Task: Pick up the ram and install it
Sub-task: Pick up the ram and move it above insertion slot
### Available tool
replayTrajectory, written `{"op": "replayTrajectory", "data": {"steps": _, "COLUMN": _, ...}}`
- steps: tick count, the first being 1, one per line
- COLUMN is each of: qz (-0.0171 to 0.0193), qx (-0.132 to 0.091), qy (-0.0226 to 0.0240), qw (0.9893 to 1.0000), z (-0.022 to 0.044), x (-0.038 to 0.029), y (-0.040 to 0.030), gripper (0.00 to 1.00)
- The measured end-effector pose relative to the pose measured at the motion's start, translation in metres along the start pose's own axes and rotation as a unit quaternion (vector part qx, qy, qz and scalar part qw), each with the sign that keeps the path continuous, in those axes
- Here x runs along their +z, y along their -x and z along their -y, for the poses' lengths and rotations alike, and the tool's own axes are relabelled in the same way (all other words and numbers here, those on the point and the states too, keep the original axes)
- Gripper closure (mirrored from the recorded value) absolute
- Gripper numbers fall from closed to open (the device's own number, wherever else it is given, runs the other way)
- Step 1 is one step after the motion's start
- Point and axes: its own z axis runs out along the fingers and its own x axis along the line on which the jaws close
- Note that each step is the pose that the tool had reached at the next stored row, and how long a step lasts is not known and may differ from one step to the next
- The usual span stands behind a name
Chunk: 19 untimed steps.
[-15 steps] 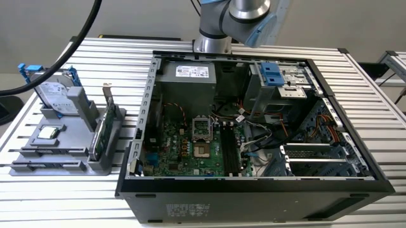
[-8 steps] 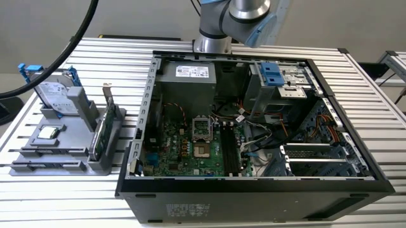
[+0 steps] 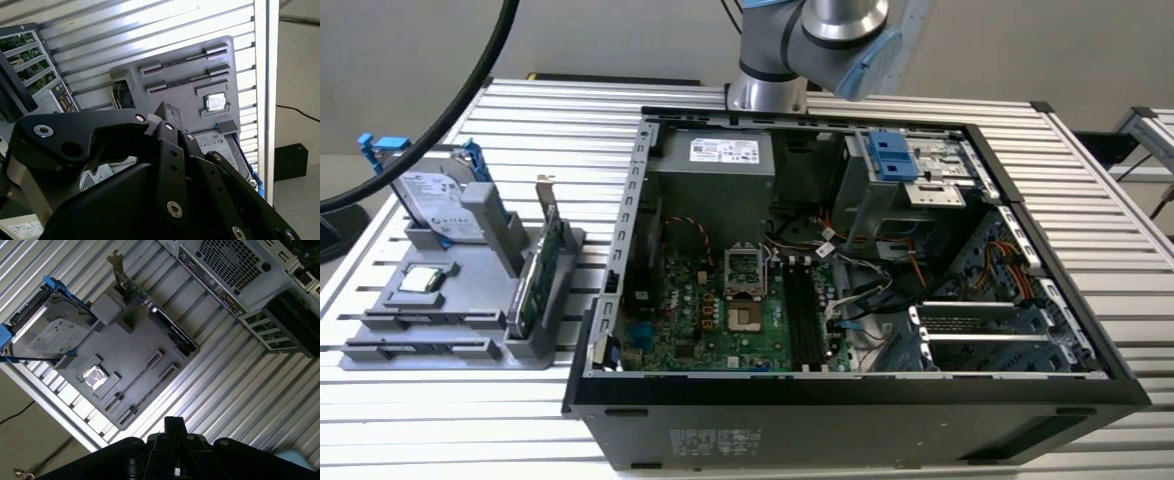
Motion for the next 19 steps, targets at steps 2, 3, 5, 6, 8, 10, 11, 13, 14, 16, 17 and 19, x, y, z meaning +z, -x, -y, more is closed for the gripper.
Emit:
{"op": "replayTrajectory", "data": {"steps": 2, "qz": 0.0003, "qx": 0.006, "qy": -0.0001, "qw": 1.0000, "z": 0.0000, "x": 0.0000, "y": 0.0000, "gripper": 1.00}}
{"op": "replayTrajectory", "data": {"steps": 3, "qz": 0.0004, "qx": 0.009, "qy": -0.0002, "qw": 1.0000, "z": 0.0000, "x": 0.0000, "y": 0.0000, "gripper": 1.00}}
{"op": "replayTrajectory", "data": {"steps": 5, "qz": 0.0007, "qx": 0.015, "qy": -0.0003, "qw": 0.9999, "z": 0.0000, "x": 0.0000, "y": 0.0000, "gripper": 1.00}}
{"op": "replayTrajectory", "data": {"steps": 6, "qz": 0.0008, "qx": 0.017, "qy": -0.0003, "qw": 0.9998, "z": 0.0000, "x": 0.0000, "y": 0.0000, "gripper": 1.00}}
{"op": "replayTrajectory", "data": {"steps": 8, "qz": 0.0011, "qx": 0.023, "qy": -0.0005, "qw": 0.9997, "z": 0.0000, "x": 0.0000, "y": 0.0000, "gripper": 1.00}}
{"op": "replayTrajectory", "data": {"steps": 10, "qz": 0.0014, "qx": 0.029, "qy": -0.0005, "qw": 0.9996, "z": 0.0000, "x": 0.0000, "y": 0.0000, "gripper": 1.00}}
{"op": "replayTrajectory", "data": {"steps": 11, "qz": 0.0015, "qx": 0.032, "qy": -0.0006, "qw": 0.9995, "z": 0.0000, "x": 0.0000, "y": 0.0000, "gripper": 1.00}}
{"op": "replayTrajectory", "data": {"steps": 13, "qz": 0.0018, "qx": 0.037, "qy": -0.0007, "qw": 0.9993, "z": 0.0000, "x": 0.0000, "y": 0.0000, "gripper": 1.00}}
{"op": "replayTrajectory", "data": {"steps": 14, "qz": 0.0019, "qx": 0.040, "qy": -0.0008, "qw": 0.9992, "z": 0.0000, "x": 0.0000, "y": 0.0000, "gripper": 1.00}}
{"op": "replayTrajectory", "data": {"steps": 16, "qz": 0.0022, "qx": 0.046, "qy": -0.0009, "qw": 0.9989, "z": 0.0000, "x": 0.0000, "y": 0.0000, "gripper": 1.00}}
{"op": "replayTrajectory", "data": {"steps": 17, "qz": 0.0023, "qx": 0.049, "qy": -0.0009, "qw": 0.9988, "z": 0.0000, "x": 0.0000, "y": 0.0000, "gripper": 1.00}}
{"op": "replayTrajectory", "data": {"steps": 19, "qz": 0.0026, "qx": 0.054, "qy": -0.0010, "qw": 0.9985, "z": 0.0000, "x": 0.0000, "y": 0.0000, "gripper": 1.00}}
